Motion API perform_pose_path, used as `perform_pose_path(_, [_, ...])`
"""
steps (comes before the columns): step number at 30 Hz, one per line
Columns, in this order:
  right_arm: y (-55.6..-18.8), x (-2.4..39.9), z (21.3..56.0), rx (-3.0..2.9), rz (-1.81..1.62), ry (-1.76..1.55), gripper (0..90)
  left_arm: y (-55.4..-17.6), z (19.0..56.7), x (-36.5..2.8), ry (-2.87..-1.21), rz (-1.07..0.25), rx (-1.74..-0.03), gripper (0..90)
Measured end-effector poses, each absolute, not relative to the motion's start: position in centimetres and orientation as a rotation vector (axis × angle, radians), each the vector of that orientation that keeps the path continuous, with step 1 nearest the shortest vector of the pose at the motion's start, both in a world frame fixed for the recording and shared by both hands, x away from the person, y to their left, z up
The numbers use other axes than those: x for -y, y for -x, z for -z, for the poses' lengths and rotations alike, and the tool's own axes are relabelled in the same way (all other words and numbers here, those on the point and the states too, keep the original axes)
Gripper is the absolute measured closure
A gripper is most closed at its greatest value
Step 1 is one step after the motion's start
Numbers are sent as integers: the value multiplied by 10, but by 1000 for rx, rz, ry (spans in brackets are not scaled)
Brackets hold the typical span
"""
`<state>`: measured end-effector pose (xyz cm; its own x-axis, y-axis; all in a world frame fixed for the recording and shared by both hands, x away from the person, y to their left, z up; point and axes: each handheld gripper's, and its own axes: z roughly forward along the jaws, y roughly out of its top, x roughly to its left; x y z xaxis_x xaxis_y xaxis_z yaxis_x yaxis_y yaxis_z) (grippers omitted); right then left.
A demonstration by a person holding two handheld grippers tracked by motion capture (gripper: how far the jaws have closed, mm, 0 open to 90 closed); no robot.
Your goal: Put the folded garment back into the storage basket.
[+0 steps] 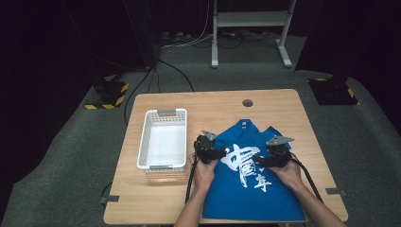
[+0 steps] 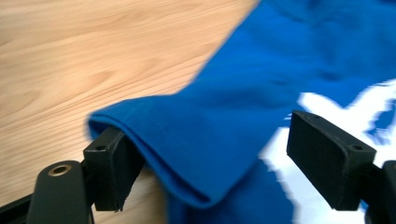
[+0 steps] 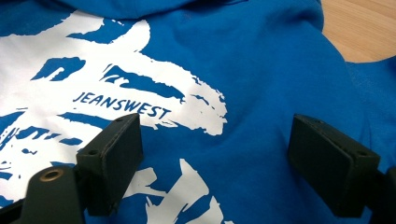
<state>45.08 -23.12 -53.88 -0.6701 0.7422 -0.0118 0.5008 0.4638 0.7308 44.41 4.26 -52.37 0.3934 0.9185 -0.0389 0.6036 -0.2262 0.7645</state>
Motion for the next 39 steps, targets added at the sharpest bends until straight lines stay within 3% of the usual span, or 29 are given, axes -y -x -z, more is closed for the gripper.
perform_pose_path(6, [-449, 228, 540, -2394, -1042, -1035, 175, -449, 531, -30, -1994, -576, -1307, 204])
perform_pose_path(17, [-450, 235, 538, -2407, -1030, -1024, 176, -455, 532, -50, -1970, -622, -1461, 233])
perform_pose_path(28, [-464, 245, 535, -2290, -1047, -1147, 197, -445, 521, -24, -1964, -524, -1241, 206])
perform_pose_path(39, [-463, 241, 538, -2350, -1016, -1105, 194, -451, 534, -27, -2024, -543, -1312, 241])
